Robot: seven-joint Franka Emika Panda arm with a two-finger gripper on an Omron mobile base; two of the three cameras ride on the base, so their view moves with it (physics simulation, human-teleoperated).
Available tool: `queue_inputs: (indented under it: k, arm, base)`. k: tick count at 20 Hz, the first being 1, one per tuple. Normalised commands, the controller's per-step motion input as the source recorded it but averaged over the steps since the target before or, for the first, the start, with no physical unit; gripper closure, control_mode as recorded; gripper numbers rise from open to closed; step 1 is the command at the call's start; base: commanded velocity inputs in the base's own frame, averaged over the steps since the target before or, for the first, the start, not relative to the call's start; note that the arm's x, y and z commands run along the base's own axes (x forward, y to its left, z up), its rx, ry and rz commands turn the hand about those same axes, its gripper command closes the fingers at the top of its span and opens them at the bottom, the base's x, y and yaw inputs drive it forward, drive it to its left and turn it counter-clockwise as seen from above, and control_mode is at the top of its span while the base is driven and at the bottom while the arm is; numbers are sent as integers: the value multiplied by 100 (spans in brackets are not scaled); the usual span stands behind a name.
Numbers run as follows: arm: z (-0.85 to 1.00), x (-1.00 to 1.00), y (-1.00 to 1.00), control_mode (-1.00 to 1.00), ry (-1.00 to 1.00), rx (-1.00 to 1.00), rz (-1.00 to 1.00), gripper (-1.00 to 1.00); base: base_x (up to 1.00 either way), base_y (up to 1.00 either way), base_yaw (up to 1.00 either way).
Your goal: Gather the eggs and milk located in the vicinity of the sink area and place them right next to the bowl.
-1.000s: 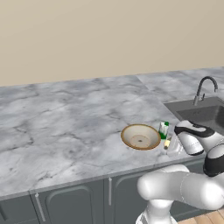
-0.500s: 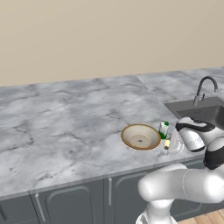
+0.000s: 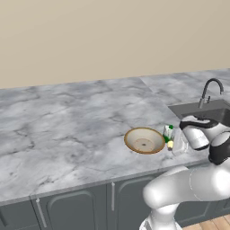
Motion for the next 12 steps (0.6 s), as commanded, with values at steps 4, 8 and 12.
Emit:
queue_inputs:
  k: [4,8,12]
  arm:
    - [-13,6,-3,-100,2,0,5,100]
    - [-23,0,0,-100,2,1,4,-100]
    - [-3,0,0,-100,0,0,1,-100]
  base:
    - [0,0,0]
    - [0,0,0]
    - [0,0,0]
